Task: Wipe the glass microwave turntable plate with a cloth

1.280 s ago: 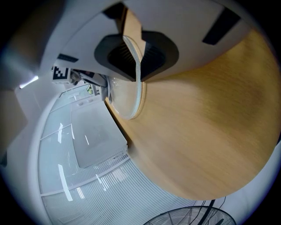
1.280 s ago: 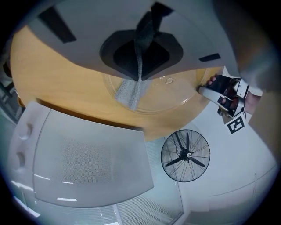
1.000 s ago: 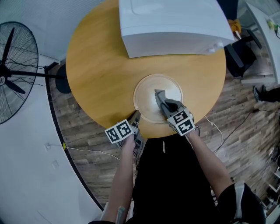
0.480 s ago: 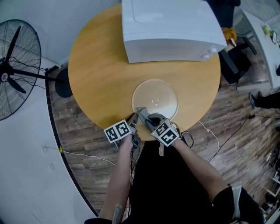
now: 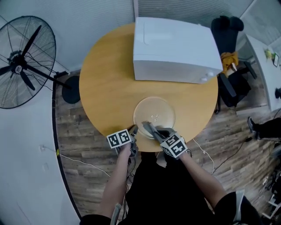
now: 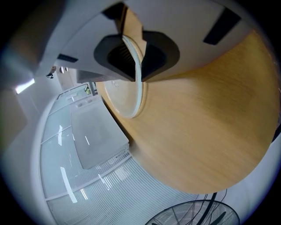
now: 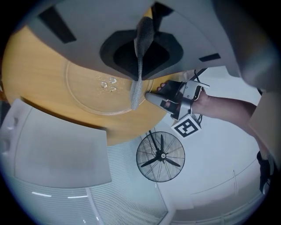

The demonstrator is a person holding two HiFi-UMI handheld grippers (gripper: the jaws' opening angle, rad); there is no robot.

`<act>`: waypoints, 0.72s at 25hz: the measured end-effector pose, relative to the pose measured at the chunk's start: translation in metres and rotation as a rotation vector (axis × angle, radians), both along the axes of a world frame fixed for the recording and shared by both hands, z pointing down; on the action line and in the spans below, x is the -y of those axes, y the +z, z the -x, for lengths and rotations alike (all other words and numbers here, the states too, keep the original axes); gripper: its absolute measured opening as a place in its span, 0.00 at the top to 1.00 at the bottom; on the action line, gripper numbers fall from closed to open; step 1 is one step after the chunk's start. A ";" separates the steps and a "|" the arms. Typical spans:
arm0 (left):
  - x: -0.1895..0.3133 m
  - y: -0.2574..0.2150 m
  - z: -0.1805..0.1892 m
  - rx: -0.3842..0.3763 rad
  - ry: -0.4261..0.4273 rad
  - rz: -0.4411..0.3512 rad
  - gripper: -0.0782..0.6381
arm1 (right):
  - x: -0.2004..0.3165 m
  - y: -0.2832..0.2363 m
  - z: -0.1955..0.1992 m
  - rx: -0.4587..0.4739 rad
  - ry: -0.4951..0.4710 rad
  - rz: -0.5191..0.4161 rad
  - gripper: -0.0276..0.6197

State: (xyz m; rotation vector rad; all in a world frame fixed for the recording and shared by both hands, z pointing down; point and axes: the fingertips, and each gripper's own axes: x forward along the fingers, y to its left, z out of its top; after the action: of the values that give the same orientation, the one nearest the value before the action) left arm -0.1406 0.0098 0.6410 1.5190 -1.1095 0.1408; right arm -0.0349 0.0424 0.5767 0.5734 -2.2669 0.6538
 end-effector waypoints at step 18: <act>-0.035 -0.193 -0.078 0.280 -0.161 -0.492 0.89 | 0.051 -0.172 -0.165 0.328 0.117 -0.298 0.92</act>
State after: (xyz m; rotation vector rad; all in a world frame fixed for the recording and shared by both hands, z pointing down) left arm -0.0623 0.0446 0.4485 1.8716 -1.5666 -0.0372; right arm 0.1299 -0.0086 0.4045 0.7951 -2.6799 0.4960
